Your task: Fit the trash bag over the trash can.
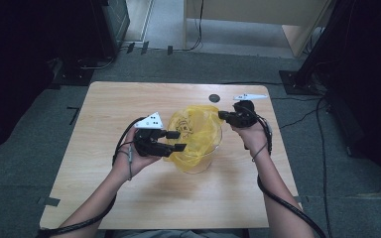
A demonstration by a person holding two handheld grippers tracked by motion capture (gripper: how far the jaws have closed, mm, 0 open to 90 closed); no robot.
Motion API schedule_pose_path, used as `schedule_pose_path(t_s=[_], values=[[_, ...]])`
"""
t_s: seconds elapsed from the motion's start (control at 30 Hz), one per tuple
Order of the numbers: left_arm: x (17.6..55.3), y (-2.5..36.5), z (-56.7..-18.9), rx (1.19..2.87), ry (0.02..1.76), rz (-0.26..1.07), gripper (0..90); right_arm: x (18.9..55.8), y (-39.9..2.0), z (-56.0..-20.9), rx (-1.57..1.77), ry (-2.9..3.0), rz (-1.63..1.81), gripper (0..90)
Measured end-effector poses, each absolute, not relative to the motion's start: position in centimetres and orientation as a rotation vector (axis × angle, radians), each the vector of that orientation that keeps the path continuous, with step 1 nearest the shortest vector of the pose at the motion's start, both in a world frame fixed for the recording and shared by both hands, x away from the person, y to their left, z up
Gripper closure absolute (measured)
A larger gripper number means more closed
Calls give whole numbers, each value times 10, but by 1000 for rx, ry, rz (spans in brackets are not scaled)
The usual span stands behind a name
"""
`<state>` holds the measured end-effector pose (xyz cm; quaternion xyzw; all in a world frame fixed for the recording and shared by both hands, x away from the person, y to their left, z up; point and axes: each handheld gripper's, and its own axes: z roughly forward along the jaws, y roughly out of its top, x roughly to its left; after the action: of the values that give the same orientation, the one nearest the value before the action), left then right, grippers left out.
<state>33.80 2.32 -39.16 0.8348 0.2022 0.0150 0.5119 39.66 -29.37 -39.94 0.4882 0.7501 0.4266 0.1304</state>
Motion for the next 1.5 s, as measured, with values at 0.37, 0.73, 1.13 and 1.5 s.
schedule_pose_path(t_s=[0.37,0.73,1.13,1.5], values=[[341,22,-394,2002,475,34,459,379,-295,-426,1376,2352,1106,900],[341,21,-396,1998,465,48,462,380,-285,-444,1374,2369,1116,900],[343,20,-398,1984,462,60,464,378,-285,-464,1443,2303,1234,900],[347,19,-402,1997,471,104,469,367,-281,-472,1388,2311,1219,900]])
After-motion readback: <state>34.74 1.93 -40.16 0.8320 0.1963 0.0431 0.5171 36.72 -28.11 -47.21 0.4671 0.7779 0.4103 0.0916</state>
